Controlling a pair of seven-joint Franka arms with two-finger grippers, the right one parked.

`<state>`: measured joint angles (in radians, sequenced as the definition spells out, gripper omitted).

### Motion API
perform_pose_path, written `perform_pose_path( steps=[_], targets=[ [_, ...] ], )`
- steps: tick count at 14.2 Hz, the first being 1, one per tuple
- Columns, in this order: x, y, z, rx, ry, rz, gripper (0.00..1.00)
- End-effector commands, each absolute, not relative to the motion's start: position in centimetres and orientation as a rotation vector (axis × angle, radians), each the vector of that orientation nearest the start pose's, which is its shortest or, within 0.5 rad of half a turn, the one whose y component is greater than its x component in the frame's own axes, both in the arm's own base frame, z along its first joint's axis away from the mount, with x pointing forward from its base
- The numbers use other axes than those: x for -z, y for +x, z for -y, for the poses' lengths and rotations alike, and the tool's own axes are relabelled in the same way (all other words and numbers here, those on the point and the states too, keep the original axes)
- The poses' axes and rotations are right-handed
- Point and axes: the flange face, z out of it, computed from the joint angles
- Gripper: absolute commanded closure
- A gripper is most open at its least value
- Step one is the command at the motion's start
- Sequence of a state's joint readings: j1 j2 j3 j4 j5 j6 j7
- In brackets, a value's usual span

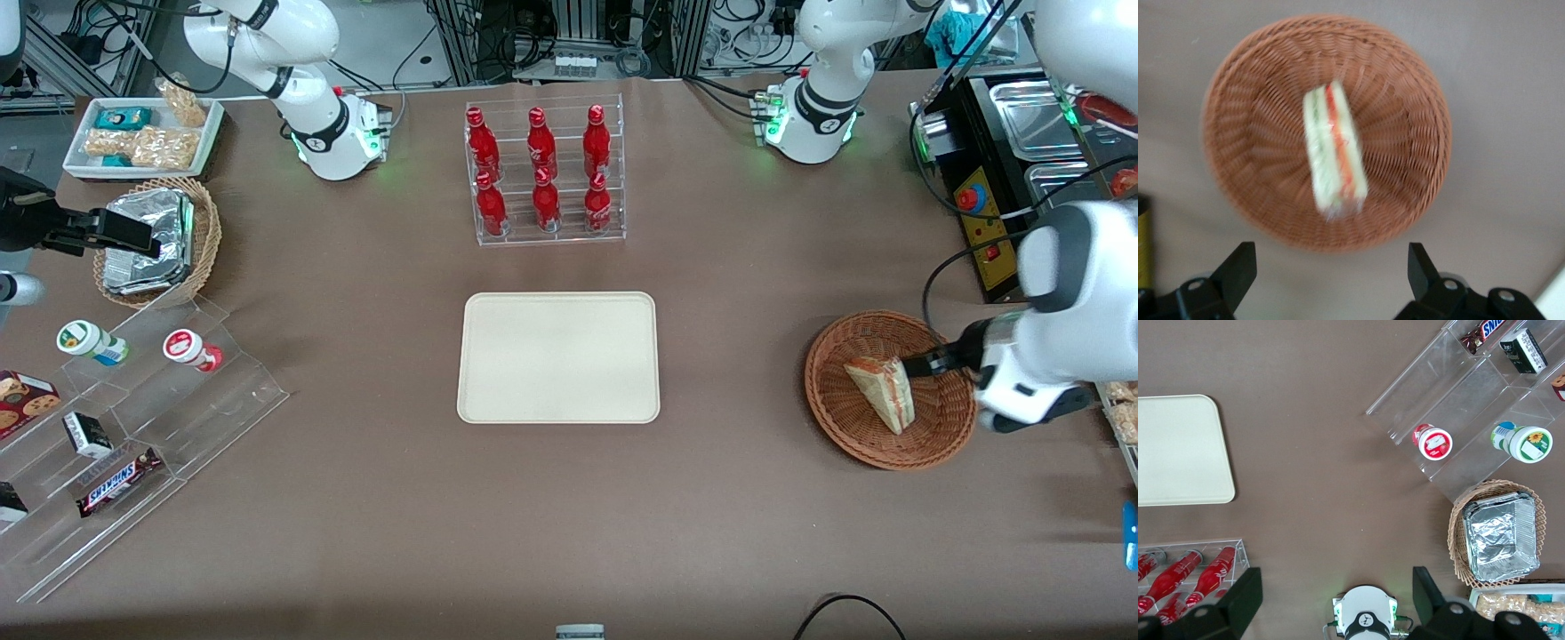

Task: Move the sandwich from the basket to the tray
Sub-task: 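Lower the open left gripper onto the wrapped sandwich in the basket, then close the left gripper on the sandwich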

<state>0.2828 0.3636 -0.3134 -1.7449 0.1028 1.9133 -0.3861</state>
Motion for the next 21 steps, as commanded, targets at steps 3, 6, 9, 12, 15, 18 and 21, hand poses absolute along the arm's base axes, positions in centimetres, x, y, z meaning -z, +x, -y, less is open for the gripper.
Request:
perform_pose_path(
  steps=[3,6,9,12,15,18,21],
  targets=[
    [-32.6,60.4,-0.1,-0.123,-3.079,0.603,0.00],
    [-31.8,60.5,-0.1,-0.127,-3.084,0.604,0.00],
    [-29.6,60.5,0.1,-0.099,-3.103,0.607,0.00],
    [-28.5,60.5,0.1,-0.097,-3.110,0.609,0.00],
    [-27.3,59.7,-0.5,-0.138,-3.097,0.621,0.00],
    [-26.4,59.0,-0.7,-0.171,-3.086,0.641,0.00],
    [-25.6,58.9,-1.5,-0.191,-3.082,0.664,0.00]
  ],
)
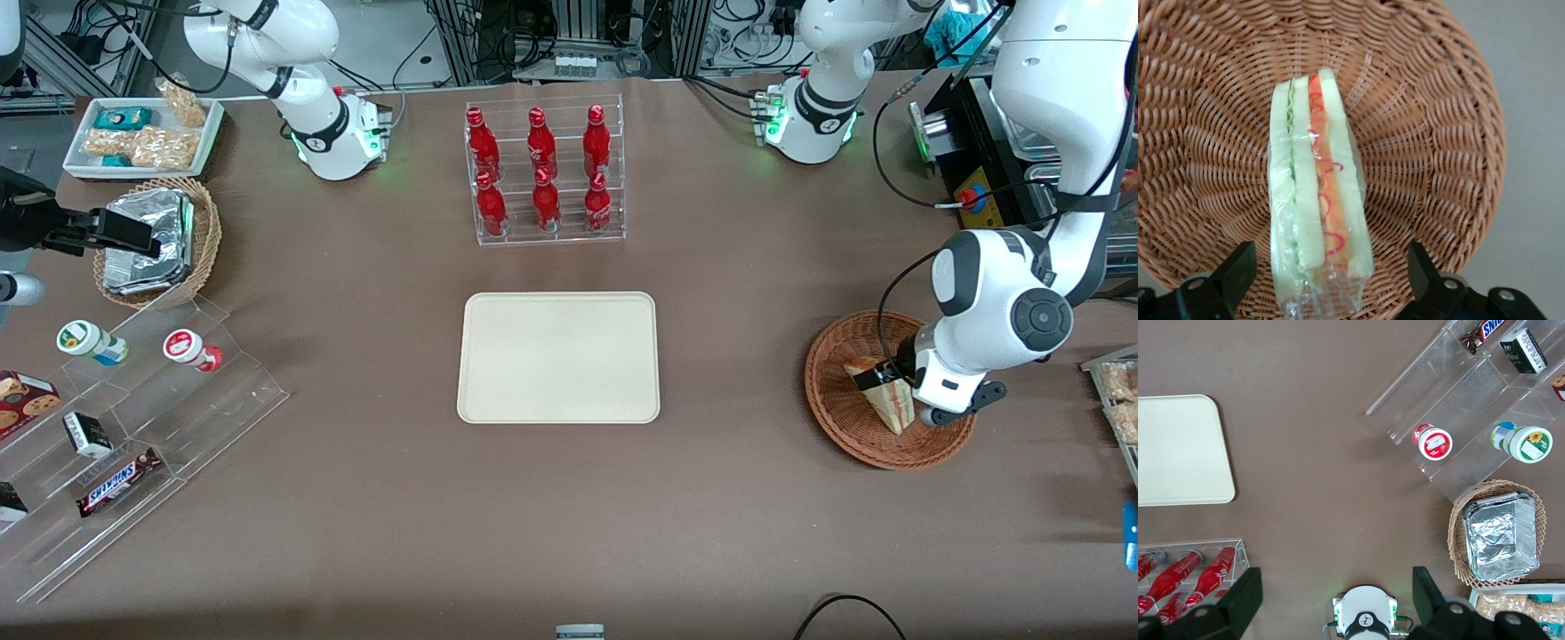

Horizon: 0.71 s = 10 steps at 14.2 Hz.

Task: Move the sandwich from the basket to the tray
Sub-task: 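Close the left gripper on the sandwich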

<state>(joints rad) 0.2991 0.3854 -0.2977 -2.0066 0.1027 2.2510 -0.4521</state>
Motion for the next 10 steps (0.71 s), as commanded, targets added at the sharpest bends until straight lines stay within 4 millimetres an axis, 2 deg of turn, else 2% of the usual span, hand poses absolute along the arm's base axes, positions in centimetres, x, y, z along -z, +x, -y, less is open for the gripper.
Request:
perform_pose_path(
  steps=[1,2,4,7,8,10],
  targets=[
    [-25.7,59.1,-1.6,-0.187,-3.083,0.667,0.04],
    [-25.6,59.2,-2.0,-0.182,-3.080,0.653,0.14],
    [-25.7,59.2,-2.3,-0.183,-3.074,0.673,0.48],
    [-26.1,59.5,-2.2,-0.167,-3.077,0.674,0.81],
    [-26.3,59.6,-2.1,-0.162,-3.078,0.675,0.86],
    [-27.7,60.2,-1.2,-0.138,-3.084,0.652,0.88]
  ],
)
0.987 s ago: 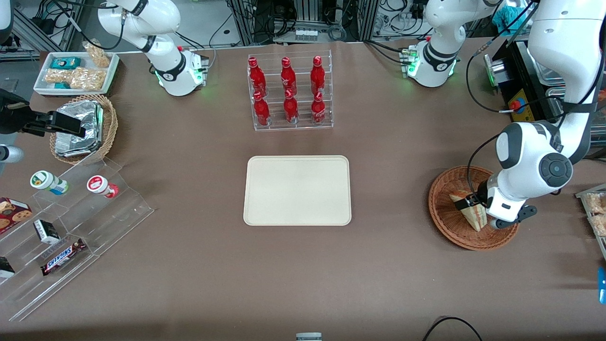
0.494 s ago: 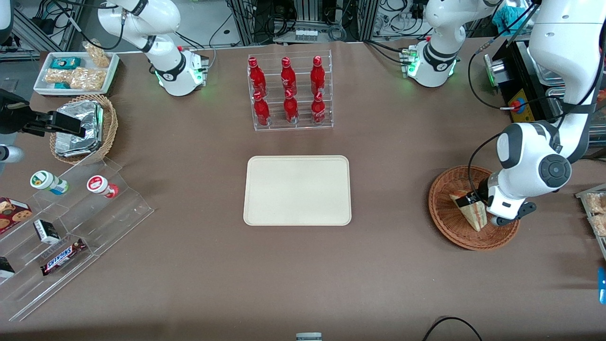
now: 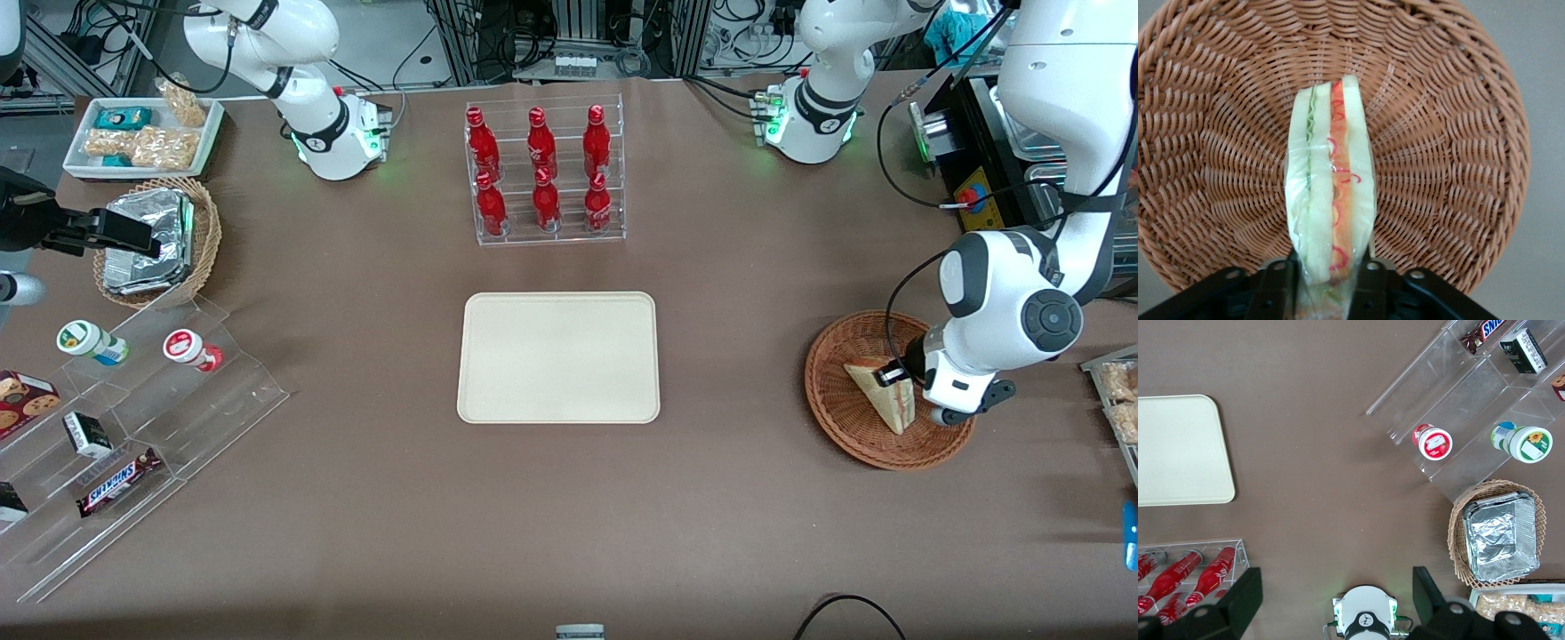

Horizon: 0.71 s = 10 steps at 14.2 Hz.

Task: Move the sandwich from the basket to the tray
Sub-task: 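Close the left gripper on the sandwich, then lift the sandwich and carry it over the cream tray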

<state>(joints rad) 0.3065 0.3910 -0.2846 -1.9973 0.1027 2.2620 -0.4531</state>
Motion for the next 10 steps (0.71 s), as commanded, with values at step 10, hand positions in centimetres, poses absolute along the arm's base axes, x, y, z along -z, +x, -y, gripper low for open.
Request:
perform_pose_path(
  steps=[10],
  targets=[
    [-36.5,54.6,29.8,-0.235,-3.053,0.085,0.86]
  ],
)
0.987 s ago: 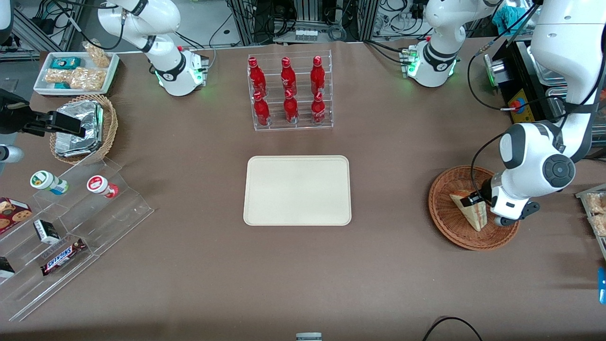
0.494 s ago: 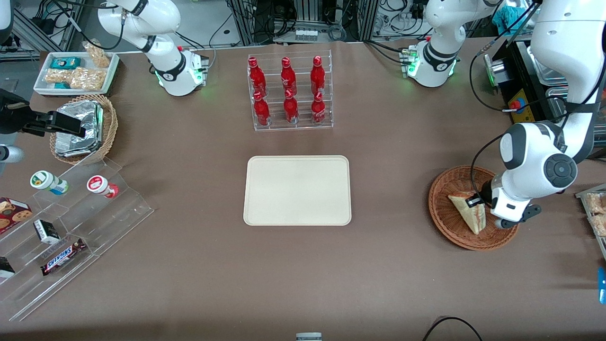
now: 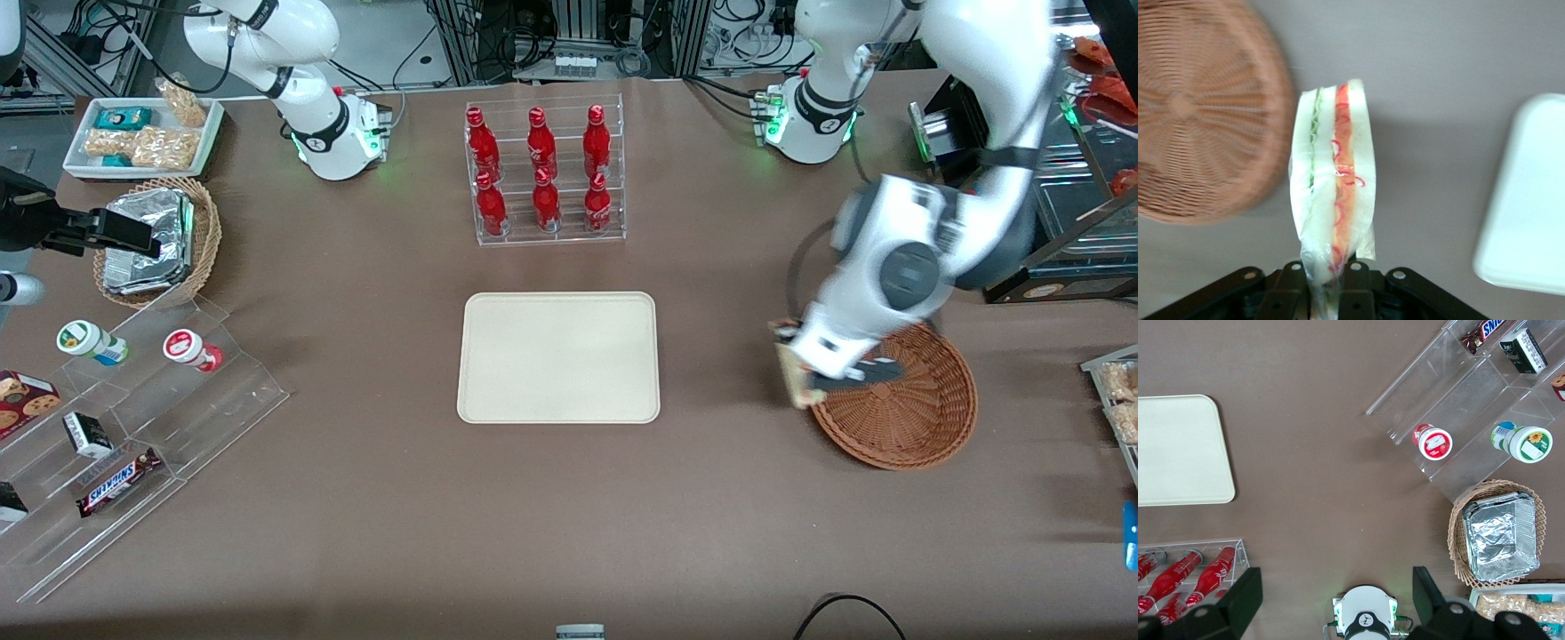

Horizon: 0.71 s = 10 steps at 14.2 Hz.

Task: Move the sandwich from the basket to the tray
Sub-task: 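Lift the sandwich and carry it over the cream tray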

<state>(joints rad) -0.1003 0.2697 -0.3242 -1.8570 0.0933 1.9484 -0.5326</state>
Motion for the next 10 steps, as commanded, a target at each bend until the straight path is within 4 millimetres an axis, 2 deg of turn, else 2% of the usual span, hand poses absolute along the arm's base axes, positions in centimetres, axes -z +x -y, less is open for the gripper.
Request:
perform_pose_path(
  steps=[1,3,4,6,7,10],
  targets=[
    [-35.5,54.3,32.5,-0.245,-3.060,0.056,0.85],
    [-33.1,52.9,38.8,-0.277,-3.072,-0.039,0.85],
    [-31.6,51.9,42.0,-0.292,-3.067,-0.022,0.85],
    [-29.5,50.7,46.6,-0.288,-3.079,0.004,0.84],
    [-28.9,49.6,48.5,-0.288,-3.079,-0.006,0.84],
    [-29.0,48.7,50.2,-0.253,-3.125,-0.020,0.83]
  ],
)
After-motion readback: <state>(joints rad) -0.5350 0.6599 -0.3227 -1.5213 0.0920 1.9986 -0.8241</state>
